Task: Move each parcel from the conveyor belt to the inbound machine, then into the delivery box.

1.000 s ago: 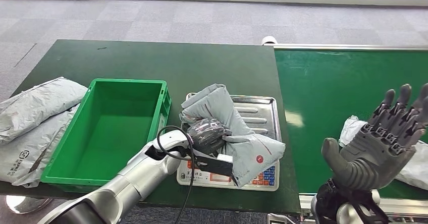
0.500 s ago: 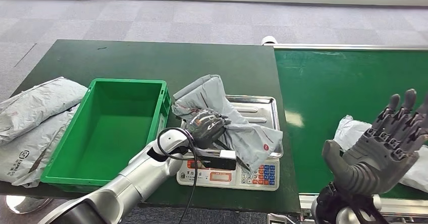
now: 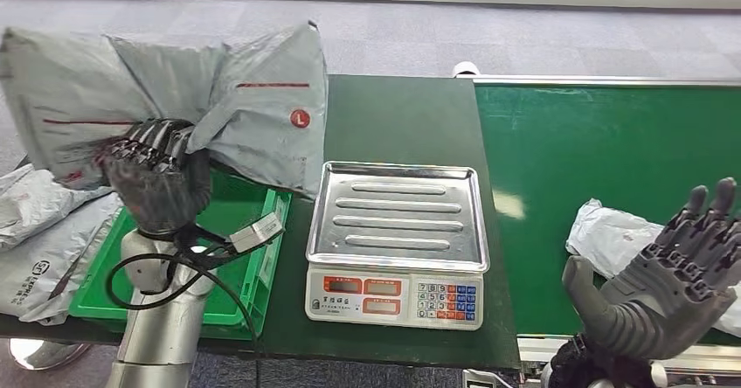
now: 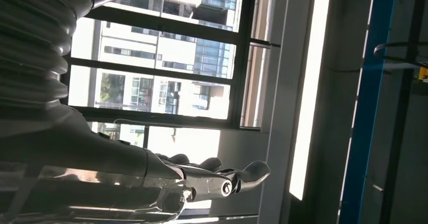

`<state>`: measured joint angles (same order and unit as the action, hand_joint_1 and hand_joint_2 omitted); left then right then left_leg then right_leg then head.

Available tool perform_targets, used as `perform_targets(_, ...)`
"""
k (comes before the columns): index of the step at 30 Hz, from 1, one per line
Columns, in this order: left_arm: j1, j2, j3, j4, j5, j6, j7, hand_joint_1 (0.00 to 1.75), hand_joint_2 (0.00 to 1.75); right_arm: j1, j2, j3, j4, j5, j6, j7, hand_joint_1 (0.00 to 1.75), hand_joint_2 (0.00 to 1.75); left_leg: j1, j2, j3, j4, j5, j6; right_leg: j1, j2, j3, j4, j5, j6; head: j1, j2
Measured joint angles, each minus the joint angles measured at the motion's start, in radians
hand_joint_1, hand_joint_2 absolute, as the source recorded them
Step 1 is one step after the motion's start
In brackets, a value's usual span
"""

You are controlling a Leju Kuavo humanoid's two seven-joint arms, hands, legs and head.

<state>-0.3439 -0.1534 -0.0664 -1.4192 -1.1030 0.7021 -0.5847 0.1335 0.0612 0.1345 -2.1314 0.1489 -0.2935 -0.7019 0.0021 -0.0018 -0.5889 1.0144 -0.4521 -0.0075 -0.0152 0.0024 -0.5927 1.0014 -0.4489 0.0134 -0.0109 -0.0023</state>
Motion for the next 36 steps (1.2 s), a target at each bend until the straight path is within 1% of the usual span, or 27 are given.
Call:
perform_targets(1,0.015,-0.031,0.085,-0.036,-0.004,0.0,-0.057,1.75,1.75,0.003,0.003,0.001,0.0,0.004,-0.004,0.0,0.0,1.75,0.0,0.0,0.0,0.0,0.0,0.0,0.0,0.0,0.0,0.0,0.0,0.0,0.0,0.0)
perform_targets(2,0.029,-0.056,0.159,-0.065,-0.007,0.0,-0.086,1.75,1.75,0.008,0.006,0.002,0.0,0.007,-0.008,0.0,0.0,1.75,0.0,0.001,0.0,0.0,0.0,0.0,0.0,0.001,0.0,0.0,0.0,0.0,0.0,0.0)
perform_targets(3,0.041,-0.078,0.222,-0.088,-0.014,0.0,-0.093,1.75,1.75,0.013,0.009,0.003,0.0,0.009,-0.013,0.0,0.0,1.75,0.0,0.001,0.0,0.0,-0.001,0.0,0.0,0.001,0.0,0.0,0.0,0.0,0.0,0.0)
perform_targets(5,0.059,-0.109,0.319,-0.12,-0.037,0.0,-0.083,1.75,1.75,0.022,0.011,0.003,0.0,0.013,-0.02,0.0,0.0,1.75,0.0,0.001,0.0,0.0,-0.001,0.0,0.0,0.0,0.0,-0.001,0.0,0.0,0.0,0.0)
perform_targets(7,0.071,-0.131,0.385,-0.143,-0.054,0.0,-0.074,1.75,1.75,0.026,0.013,0.003,0.0,0.015,-0.022,0.0,0.0,1.75,0.0,0.0,0.0,0.0,-0.001,0.0,0.0,-0.001,0.0,0.0,0.0,0.0,0.0,0.0)
perform_targets(10,0.082,-0.149,0.449,-0.165,-0.069,0.0,-0.067,1.75,1.75,0.029,0.015,0.004,0.0,0.016,-0.023,0.0,0.0,1.75,0.0,0.0,0.0,0.0,0.0,0.0,0.0,-0.001,0.0,0.0,0.0,0.0,0.0,0.0)
perform_targets(12,0.087,-0.152,0.474,-0.171,-0.105,0.0,-0.024,1.75,1.75,0.033,0.016,0.004,0.0,0.017,-0.024,0.0,0.0,1.75,0.0,0.0,0.001,0.0,0.0,0.0,0.0,-0.001,0.0,0.0,0.0,0.0,0.0,0.0)
perform_targets(13,0.088,-0.153,0.482,-0.17,-0.134,-0.001,0.018,1.75,1.75,0.035,0.016,0.004,0.0,0.018,-0.024,0.0,0.0,1.75,0.0,0.0,0.001,0.0,0.0,0.0,0.0,-0.001,0.0,0.0,0.0,0.0,0.0,0.0)
perform_targets(14,0.09,-0.153,0.486,-0.164,-0.162,-0.001,0.073,1.75,1.75,0.037,0.016,0.004,0.0,0.019,-0.024,0.0,0.0,1.75,0.0,0.0,0.001,0.0,0.0,0.0,0.0,-0.001,0.001,0.0,0.0,0.0,0.0,0.0)
perform_targets(16,0.097,-0.148,0.487,-0.137,-0.214,-0.001,0.214,1.75,1.75,0.04,0.016,0.004,0.0,0.019,-0.021,0.0,0.0,1.75,0.0,0.0,0.001,0.0,0.0,0.0,0.0,-0.001,0.001,0.0,0.0,0.0,0.0,0.0)
perform_targets(18,0.108,-0.13,0.471,-0.083,-0.264,-0.014,0.382,1.75,1.75,0.04,0.016,0.004,0.0,0.02,-0.011,0.0,0.0,1.75,0.0,0.0,0.001,0.0,0.0,0.0,0.0,-0.001,0.001,0.0,0.0,0.0,0.0,0.0)
perform_targets(20,0.118,-0.102,0.432,-0.012,-0.316,-0.064,0.536,1.75,1.75,0.039,0.018,0.004,0.0,0.023,0.006,0.0,0.0,1.75,0.0,0.0,0.001,0.0,0.0,0.0,0.0,-0.001,0.001,-0.001,0.0,0.0,0.0,0.0)
perform_targets(21,0.121,-0.087,0.409,0.022,-0.337,-0.1,0.595,1.75,1.75,0.038,0.019,0.004,0.0,0.025,0.017,0.0,0.0,1.75,0.0,0.0,0.001,0.0,0.0,0.0,0.0,-0.001,0.001,-0.001,0.0,0.0,0.0,0.0)
perform_targets(23,0.124,-0.063,0.366,0.082,-0.358,-0.173,0.675,1.75,1.75,0.033,0.024,0.004,0.0,0.026,0.036,0.0,0.0,1.75,0.0,0.0,0.001,0.0,0.0,-0.001,0.0,-0.001,0.001,0.0,0.0,0.0,0.0,0.0)
perform_targets(24,0.125,-0.054,0.348,0.108,-0.361,-0.202,0.698,1.75,1.75,0.03,0.025,0.004,0.0,0.025,0.044,0.0,0.0,1.75,0.0,0.0,0.001,0.0,0.0,-0.001,0.0,-0.001,0.001,0.0,0.0,0.0,0.0,0.0)
perform_targets(26,0.13,-0.04,0.317,0.148,-0.364,-0.242,0.716,1.75,1.75,0.024,0.027,0.004,0.0,0.024,0.057,0.0,0.0,1.75,0.0,0.0,0.001,0.0,0.0,-0.001,0.0,0.0,0.0,0.0,0.0,0.0,0.0,0.0)
perform_targets(33,0.141,-0.008,0.242,0.215,-0.367,-0.329,0.729,1.75,1.75,0.016,0.027,0.002,0.001,0.019,0.078,0.0,0.0,1.75,0.0,0.0,0.001,0.0,0.0,-0.001,0.0,0.0,0.0,0.0,0.0,0.0,0.0,0.0)
perform_targets(35,0.147,-0.003,0.224,0.223,-0.367,-0.34,0.727,1.75,1.75,0.017,0.027,0.002,0.001,0.019,0.079,0.0,0.0,1.75,0.0,0.0,0.001,0.0,0.0,-0.001,0.0,0.0,0.0,0.0,0.0,0.0,0.0,0.0)
perform_targets(36,0.15,-0.002,0.215,0.225,-0.367,-0.342,0.725,1.64,1.75,0.018,0.027,0.002,0.001,0.02,0.078,0.0,0.0,1.75,0.0,0.0,0.0,0.0,0.0,-0.001,0.0,0.0,0.0,0.0,0.0,0.0,0.0,0.0)
